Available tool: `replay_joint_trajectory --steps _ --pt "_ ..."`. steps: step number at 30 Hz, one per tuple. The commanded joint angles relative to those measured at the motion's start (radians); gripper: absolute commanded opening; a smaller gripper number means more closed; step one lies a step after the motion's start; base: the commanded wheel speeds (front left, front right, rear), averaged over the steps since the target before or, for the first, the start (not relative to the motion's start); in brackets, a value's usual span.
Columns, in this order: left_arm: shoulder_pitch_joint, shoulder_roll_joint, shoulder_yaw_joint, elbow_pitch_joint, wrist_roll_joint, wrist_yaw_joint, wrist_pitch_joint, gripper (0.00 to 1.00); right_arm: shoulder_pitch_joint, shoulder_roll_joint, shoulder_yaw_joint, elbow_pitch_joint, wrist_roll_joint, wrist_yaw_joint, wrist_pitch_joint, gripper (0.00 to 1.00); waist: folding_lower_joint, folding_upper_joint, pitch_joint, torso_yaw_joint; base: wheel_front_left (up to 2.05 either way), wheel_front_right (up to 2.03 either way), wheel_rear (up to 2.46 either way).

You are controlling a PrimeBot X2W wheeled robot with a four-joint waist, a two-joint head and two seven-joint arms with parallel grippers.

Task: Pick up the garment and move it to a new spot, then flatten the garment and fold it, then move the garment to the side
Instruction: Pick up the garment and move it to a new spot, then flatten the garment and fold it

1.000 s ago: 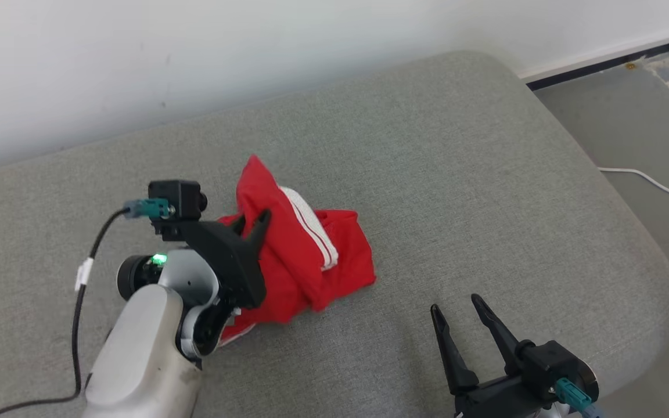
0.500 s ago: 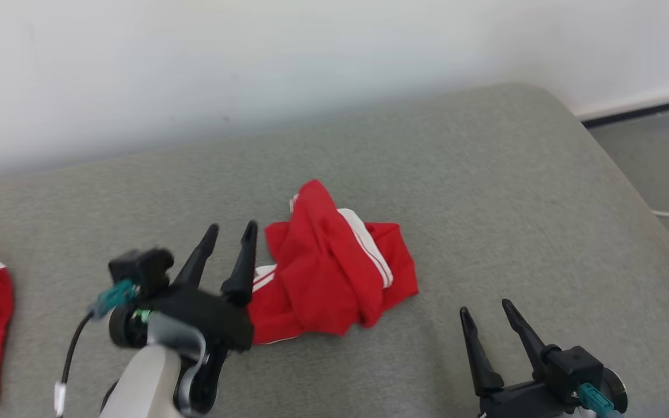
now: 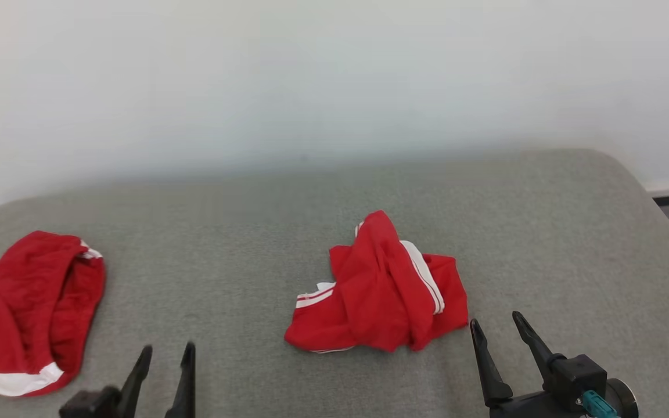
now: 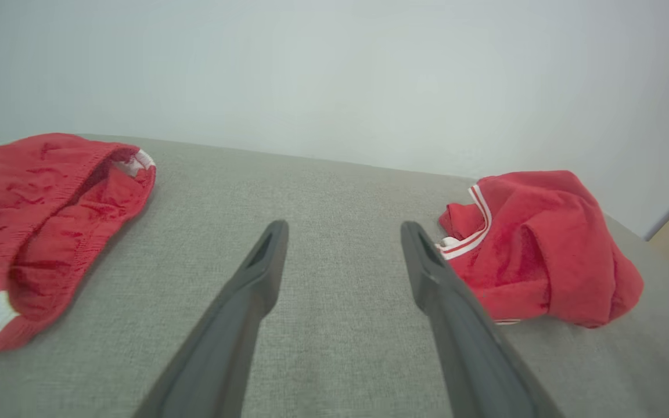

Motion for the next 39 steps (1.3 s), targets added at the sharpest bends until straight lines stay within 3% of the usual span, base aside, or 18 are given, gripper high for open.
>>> replay_joint_trajectory --steps 1,9,20,39 --pt "0.021 0.004 0.008 -0.012 0.004 0.006 -0.006 1.0 0.012 -0.006 -0.002 0.004 -0.009 0.001 0.0 1.0 0.0001 0.0 -0.032 0.033 0.0 0.0 0.0" --pt "0.183 -0.007 0.096 -0.148 0.024 0.059 -0.008 1.0 0.034 -0.022 -0.016 0.04 0.012 0.001 -0.008 1.0 0.0001 0.0 -0.049 0.058 0.0 0.0 0.0" --pt "0.215 -0.008 0.137 -0.2 0.079 0.056 -0.008 1.0 0.033 -0.022 -0.029 0.06 0.013 0.001 -0.013 1.0 0.0001 0.0 -0.047 0.054 0.0 0.0 0.0" --pt "0.207 -0.031 0.145 -0.174 0.1 0.033 -0.009 1.0 0.029 -0.016 -0.025 0.052 0.003 0.001 -0.008 1.0 0.0001 0.0 -0.041 0.046 0.0 0.0 0.0"
